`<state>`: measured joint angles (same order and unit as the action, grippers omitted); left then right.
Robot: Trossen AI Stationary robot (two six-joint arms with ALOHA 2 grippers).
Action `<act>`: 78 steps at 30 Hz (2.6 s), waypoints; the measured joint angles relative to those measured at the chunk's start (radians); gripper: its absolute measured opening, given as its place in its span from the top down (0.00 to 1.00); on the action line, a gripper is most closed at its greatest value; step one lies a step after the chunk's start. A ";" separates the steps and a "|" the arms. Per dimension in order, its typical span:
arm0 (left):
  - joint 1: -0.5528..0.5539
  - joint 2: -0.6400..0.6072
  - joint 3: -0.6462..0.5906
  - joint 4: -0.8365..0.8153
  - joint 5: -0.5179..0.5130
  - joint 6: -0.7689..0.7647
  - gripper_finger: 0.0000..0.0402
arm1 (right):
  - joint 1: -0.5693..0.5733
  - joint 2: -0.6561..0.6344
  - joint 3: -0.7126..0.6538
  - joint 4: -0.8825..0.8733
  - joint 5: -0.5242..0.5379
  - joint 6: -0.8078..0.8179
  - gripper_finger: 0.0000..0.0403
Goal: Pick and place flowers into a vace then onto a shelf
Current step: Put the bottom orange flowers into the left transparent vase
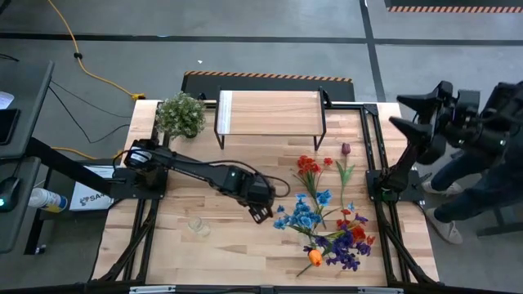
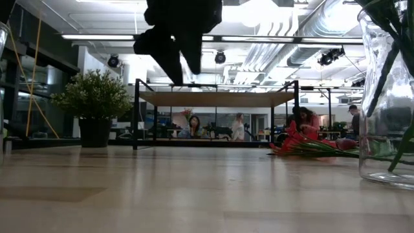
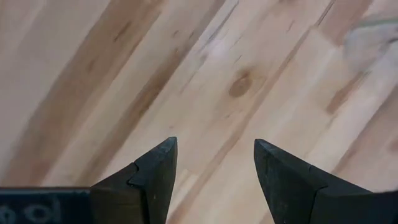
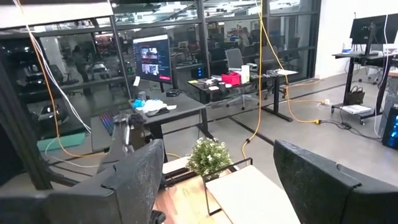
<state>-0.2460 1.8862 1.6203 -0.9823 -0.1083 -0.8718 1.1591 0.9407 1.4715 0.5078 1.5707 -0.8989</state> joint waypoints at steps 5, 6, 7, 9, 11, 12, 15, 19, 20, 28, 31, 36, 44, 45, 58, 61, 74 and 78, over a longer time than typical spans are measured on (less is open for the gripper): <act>-0.031 -0.001 0.028 0.047 -0.018 -0.093 0.39 | 0.000 -0.042 0.000 -0.008 0.001 0.000 0.27; -0.039 -0.001 0.033 0.051 -0.031 -0.114 0.39 | 0.000 -0.048 0.000 -0.011 0.000 0.000 0.27; -0.046 0.000 0.040 0.048 -0.044 -0.132 0.39 | 0.000 -0.055 0.000 -0.014 0.001 -0.001 0.27; -0.063 0.000 0.057 0.043 -0.069 -0.159 0.39 | 0.000 -0.067 0.000 -0.025 0.001 0.000 0.27; -0.082 -0.001 0.069 0.038 -0.085 -0.183 0.39 | 0.000 -0.077 0.000 -0.045 0.001 0.000 0.27; -0.093 -0.001 0.069 0.037 -0.085 -0.194 0.39 | 0.000 -0.081 0.000 -0.061 0.001 0.003 0.27; -0.127 -0.001 0.070 0.029 -0.086 -0.246 0.39 | 0.000 -0.093 0.000 -0.106 0.000 0.008 0.27; -0.171 -0.001 0.070 0.015 -0.106 -0.325 0.39 | 0.000 -0.106 0.000 -0.141 0.000 0.008 0.27; -0.182 -0.001 0.070 0.016 -0.112 -0.339 0.39 | -0.001 -0.110 0.000 -0.150 0.000 0.008 0.27; -0.258 -0.001 0.070 0.079 -0.160 -0.372 0.39 | -0.001 -0.155 0.000 -0.277 0.000 0.073 0.27; -0.279 -0.001 0.070 0.112 -0.176 -0.375 0.39 | -0.001 -0.169 0.000 -0.324 0.000 0.108 0.27; -0.309 0.000 0.070 0.173 -0.199 -0.409 0.39 | -0.001 -0.186 0.000 -0.356 0.000 0.116 0.27; -0.380 0.000 0.070 0.282 -0.313 -0.415 0.39 | -0.001 -0.217 0.000 -0.375 0.000 0.127 0.27; -0.387 0.000 0.070 0.295 -0.324 -0.416 0.39 | -0.001 -0.223 0.000 -0.385 0.000 0.140 0.27; -0.409 0.062 0.069 0.454 -0.325 -0.384 0.39 | -0.001 -0.322 0.000 -0.982 -0.001 0.682 0.27; -0.414 0.077 0.068 0.480 -0.318 -0.366 0.39 | -0.001 -0.339 0.000 -1.169 -0.001 0.861 0.27; -0.403 0.104 0.070 0.544 -0.328 -0.261 0.39 | -0.001 -0.360 -0.001 -1.775 -0.096 1.513 0.27; -0.387 0.136 0.069 0.573 -0.319 -0.230 0.39 | -0.001 -0.360 -0.001 -1.799 -0.125 1.530 0.27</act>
<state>-0.6333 2.0218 1.6897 -0.4089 -0.4271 -1.1013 1.1580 0.5808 1.4704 -1.2912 1.4457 0.6315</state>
